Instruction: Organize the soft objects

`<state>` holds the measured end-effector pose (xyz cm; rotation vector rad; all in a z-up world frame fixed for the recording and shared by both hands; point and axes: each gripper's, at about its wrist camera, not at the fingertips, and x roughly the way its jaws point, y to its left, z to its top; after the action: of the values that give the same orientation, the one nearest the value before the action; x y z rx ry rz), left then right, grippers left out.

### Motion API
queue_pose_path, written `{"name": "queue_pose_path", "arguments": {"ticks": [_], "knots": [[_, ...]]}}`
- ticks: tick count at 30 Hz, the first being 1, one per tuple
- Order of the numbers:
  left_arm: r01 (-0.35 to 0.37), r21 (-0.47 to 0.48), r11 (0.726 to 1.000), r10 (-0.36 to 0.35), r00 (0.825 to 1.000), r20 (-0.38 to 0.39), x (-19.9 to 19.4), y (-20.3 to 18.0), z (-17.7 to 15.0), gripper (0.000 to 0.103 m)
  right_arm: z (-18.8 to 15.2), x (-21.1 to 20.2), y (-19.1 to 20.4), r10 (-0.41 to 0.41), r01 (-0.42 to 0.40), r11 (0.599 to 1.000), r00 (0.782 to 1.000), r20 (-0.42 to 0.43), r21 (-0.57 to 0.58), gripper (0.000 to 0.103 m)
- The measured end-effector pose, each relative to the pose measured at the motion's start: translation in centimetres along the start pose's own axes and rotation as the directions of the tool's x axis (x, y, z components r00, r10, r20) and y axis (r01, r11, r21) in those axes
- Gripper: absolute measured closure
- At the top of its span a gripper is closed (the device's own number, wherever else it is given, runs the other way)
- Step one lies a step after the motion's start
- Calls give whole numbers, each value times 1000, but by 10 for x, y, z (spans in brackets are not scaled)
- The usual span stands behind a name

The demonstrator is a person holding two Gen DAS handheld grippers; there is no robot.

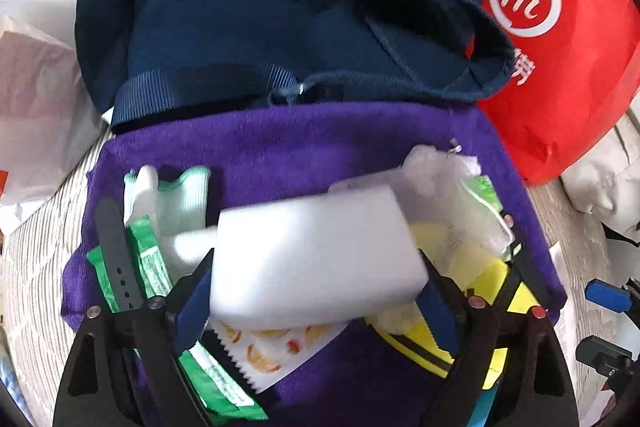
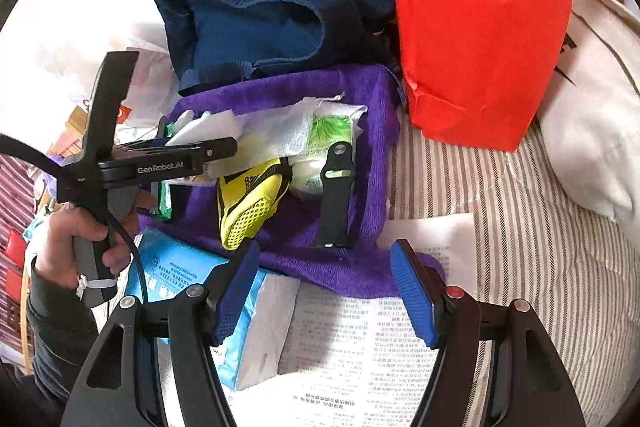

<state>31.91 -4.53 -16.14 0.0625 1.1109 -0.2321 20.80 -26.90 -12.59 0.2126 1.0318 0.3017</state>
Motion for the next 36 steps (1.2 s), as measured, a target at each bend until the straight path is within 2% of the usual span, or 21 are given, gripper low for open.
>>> {"name": "queue_pose_path", "arguments": {"ticks": [6,15,17,20,24,26,28,36], "knots": [[-35,-31,999,35,999,-7,-16,7,-14,10,-5,-2,4,11,-11,1000,1000,-7,1,36],[-71,-47,996,74,996,43,-66,8,-46,10,-7,-14,16,-17,17,1000,1000,4,3,35],[-82,-50,995,84,995,53,-79,12,-48,10,-7,-18,21,-31,31,1000,999,11,-2,28],[-101,-55,993,105,992,72,-95,7,-58,6,-7,-29,33,-55,56,998,998,37,-31,23],[-88,-70,994,95,990,109,-124,2,-72,5,-10,-43,49,-88,92,994,994,56,-61,19],[-96,-77,992,105,986,127,-140,-1,-81,1,-13,-48,54,-103,107,993,993,59,-57,3],[-111,-86,990,123,983,137,-149,-7,-86,0,-16,-58,59,-118,123,991,990,82,-52,2],[-96,-96,991,113,976,189,-192,-26,-114,0,-32,-89,71,-161,166,985,982,104,-47,1]]}}
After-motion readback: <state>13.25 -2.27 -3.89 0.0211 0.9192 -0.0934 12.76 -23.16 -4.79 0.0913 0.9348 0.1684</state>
